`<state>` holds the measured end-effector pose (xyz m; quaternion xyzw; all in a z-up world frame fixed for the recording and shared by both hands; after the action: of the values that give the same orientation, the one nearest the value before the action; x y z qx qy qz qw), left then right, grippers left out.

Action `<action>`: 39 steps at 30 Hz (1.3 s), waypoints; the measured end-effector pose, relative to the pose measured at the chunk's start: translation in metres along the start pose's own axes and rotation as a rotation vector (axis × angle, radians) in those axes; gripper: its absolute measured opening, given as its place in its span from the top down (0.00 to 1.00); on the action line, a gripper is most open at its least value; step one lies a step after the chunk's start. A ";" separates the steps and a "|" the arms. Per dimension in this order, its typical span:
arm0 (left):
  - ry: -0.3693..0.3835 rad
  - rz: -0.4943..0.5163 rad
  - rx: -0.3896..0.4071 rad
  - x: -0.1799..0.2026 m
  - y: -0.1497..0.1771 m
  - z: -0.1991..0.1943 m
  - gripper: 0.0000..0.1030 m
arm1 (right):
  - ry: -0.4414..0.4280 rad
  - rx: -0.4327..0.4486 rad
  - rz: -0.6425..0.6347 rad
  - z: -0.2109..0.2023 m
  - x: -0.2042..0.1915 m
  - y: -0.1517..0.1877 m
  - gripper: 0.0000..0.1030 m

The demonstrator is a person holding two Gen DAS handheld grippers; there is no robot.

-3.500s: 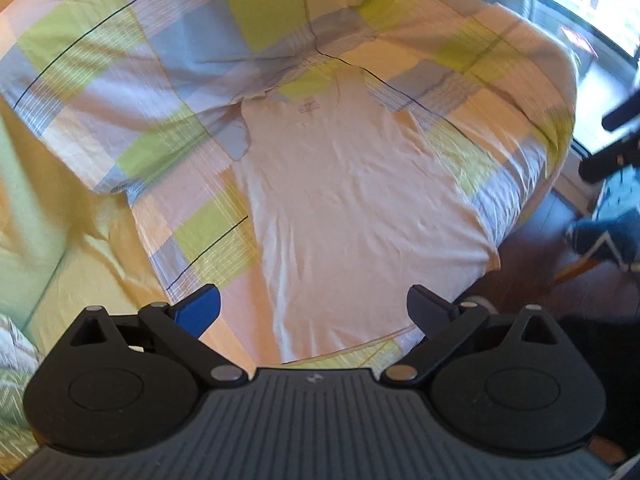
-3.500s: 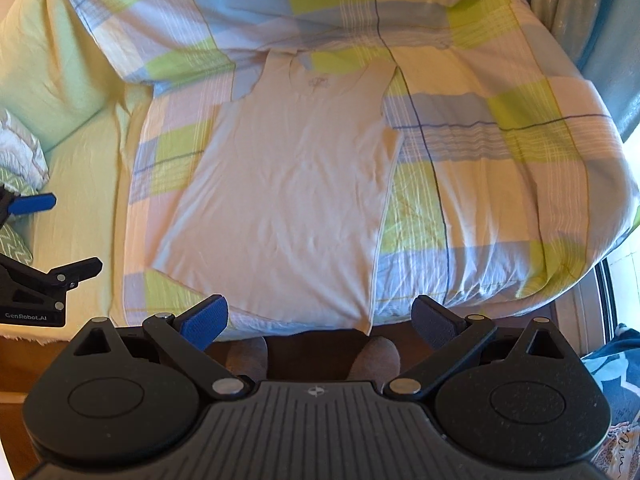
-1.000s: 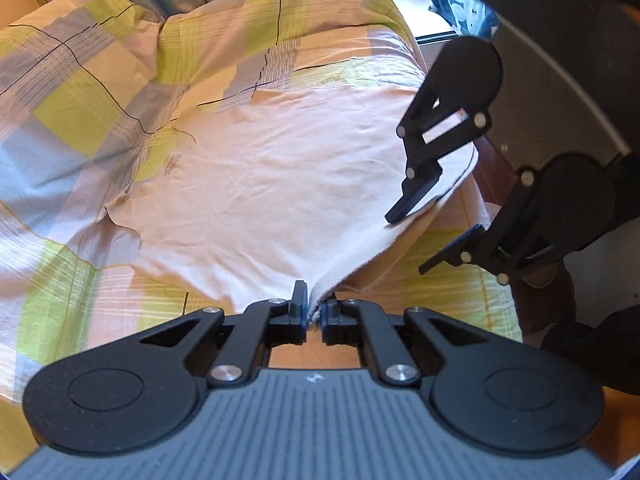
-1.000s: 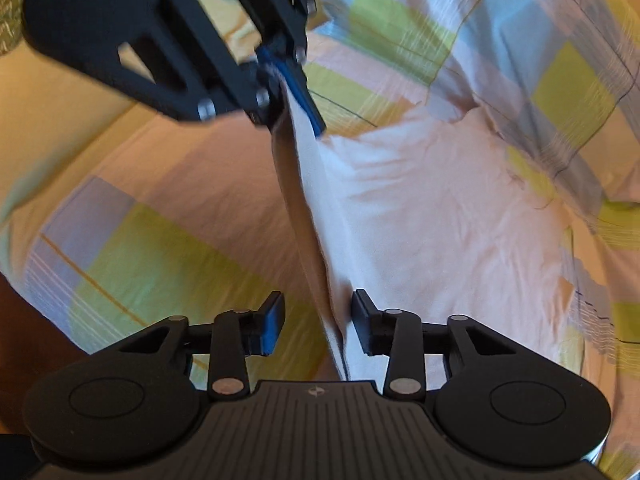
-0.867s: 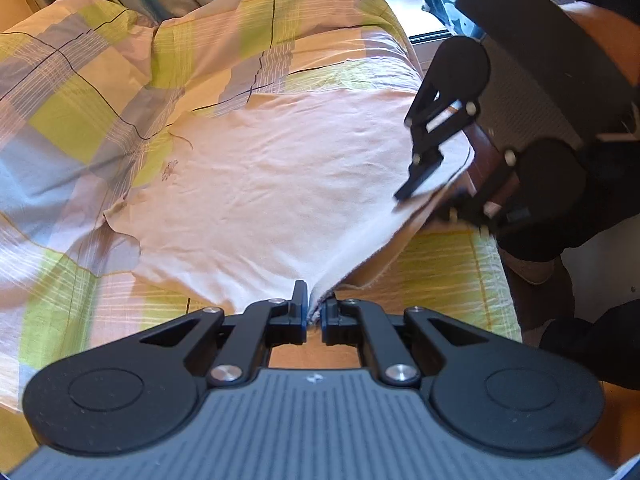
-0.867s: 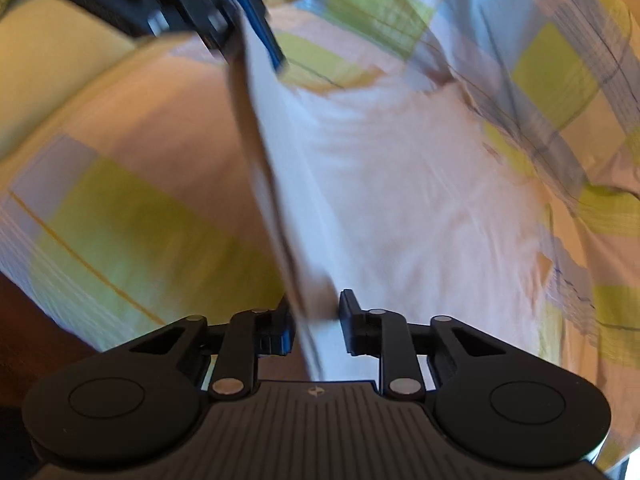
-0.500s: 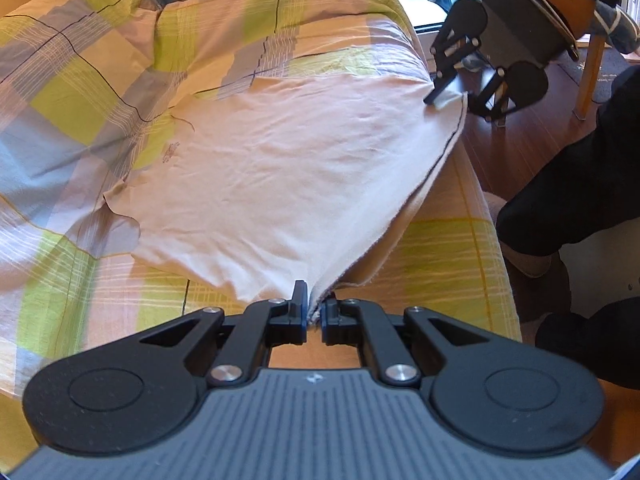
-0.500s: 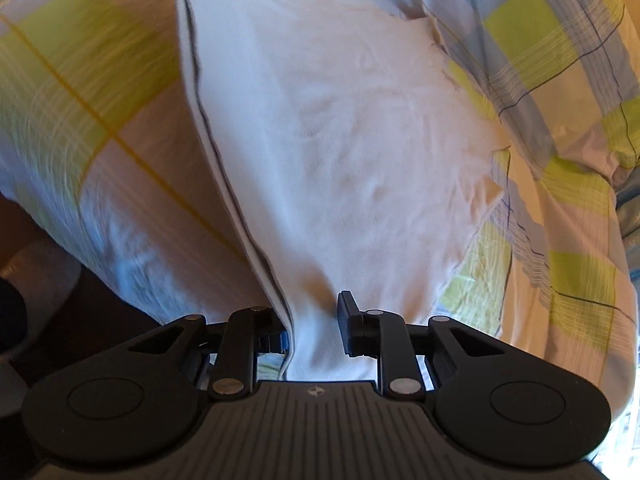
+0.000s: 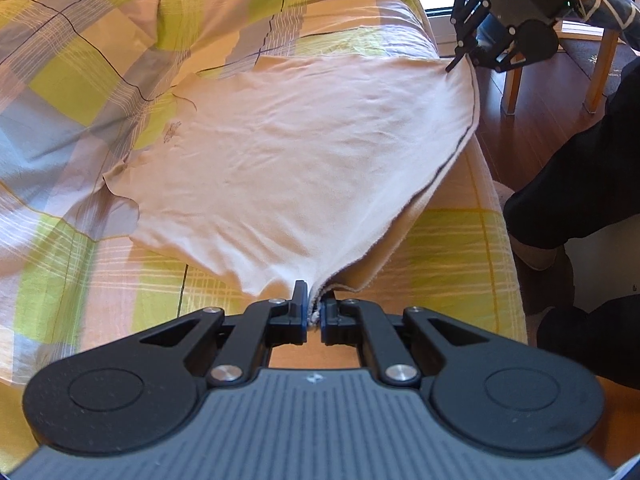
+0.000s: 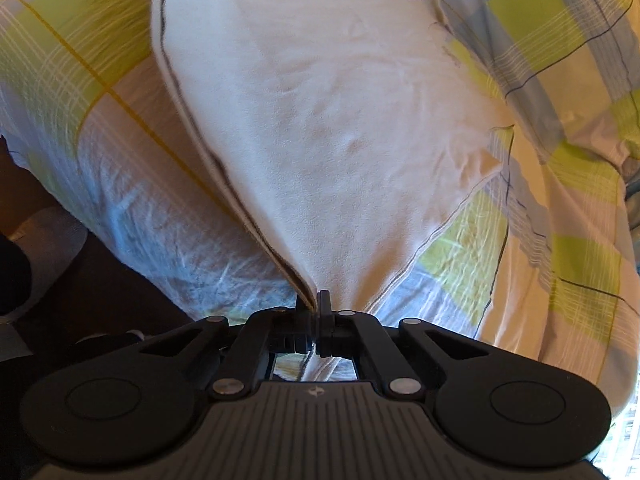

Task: Fold clothes
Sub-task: 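Lift the side edge with both grippers, fold it over the middle, open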

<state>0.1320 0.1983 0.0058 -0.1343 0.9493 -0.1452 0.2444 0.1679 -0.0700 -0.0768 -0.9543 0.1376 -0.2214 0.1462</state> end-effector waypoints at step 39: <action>0.227 -0.716 -0.109 -0.200 0.038 0.071 0.98 | -0.677 -0.288 0.052 0.056 0.197 -0.181 1.00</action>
<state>0.3295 0.2838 0.0186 -0.4532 0.8698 -0.1844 0.0639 0.3998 0.0444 0.0118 -0.9804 0.1355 0.1325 0.0534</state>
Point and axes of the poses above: each gripper's, at about its wrist camera, not at the fingertips, and z roughly the way its jaws point, x to its right, y to its underside, the point moved 2 cm from there along z, roughly the way its jaws point, and after that the axes turned 13 degrees about z, right-handed, at the moved point
